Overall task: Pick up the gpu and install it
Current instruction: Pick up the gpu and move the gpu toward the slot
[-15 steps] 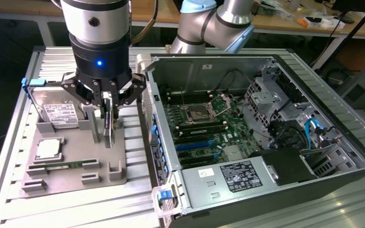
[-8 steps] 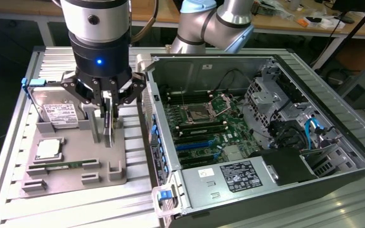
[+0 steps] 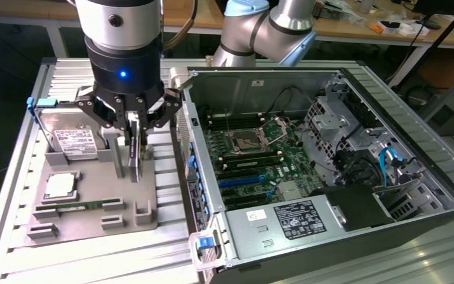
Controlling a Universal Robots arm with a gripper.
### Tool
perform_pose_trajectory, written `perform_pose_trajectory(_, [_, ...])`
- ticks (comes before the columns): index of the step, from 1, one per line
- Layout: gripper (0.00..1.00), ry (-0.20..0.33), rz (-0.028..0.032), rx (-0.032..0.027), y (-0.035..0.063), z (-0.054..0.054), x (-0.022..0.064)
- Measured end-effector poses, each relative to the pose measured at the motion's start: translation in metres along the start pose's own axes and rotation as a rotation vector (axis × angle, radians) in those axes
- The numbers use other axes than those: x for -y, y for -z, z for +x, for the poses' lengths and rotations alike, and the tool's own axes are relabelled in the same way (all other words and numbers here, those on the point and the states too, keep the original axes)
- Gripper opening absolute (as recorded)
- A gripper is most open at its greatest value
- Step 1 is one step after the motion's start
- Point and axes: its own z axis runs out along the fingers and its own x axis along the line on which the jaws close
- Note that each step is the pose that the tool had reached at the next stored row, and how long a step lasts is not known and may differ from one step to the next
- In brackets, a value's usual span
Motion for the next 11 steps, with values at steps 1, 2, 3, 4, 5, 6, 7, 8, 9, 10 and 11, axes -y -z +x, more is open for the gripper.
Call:
perform_pose_trajectory(1, [0.27, 0.0, 0.0, 0.0, 0.0007, 0.0, 0.0])
perform_pose_trajectory(2, [0.27, 0.0, 0.0001, -0.0001, 0.0015, 0.0, -0.0001])
perform_pose_trajectory(3, [0.27, 0.0, 0.0, -0.0001, 0.0023, 0.0, -0.0001])
perform_pose_trajectory(4, [0.27, 0.0, 0.0, 0.0, 0.0031, 0.0, -0.0001])
perform_pose_trajectory(5, [0.27, 0.0, 0.0, 0.0, 0.0038, 0.0, -0.0001])
perform_pose_trajectory(6, [0.27, 0.0, -0.0001, 0.0001, 0.0045, 0.0, -0.0002])
perform_pose_trajectory(7, [0.27, 0.0, -0.0001, 0.0001, 0.005, 0.0, -0.0002])
perform_pose_trajectory(8, [0.27, 0.0, 0.0, 0.0001, 0.0057, 0.0, -0.0002])
perform_pose_trajectory(9, [0.27, 0.0, 0.0002, 0.0, 0.0079, 0.0, -0.0003])
perform_pose_trajectory(10, [0.27, 0.0, 0.0002, 0.0001, 0.0089, 0.0, -0.0004])
perform_pose_trajectory(11, [0.27, 0.0, 0.0004, 0.0001, 0.0097, 0.0, -0.0004])
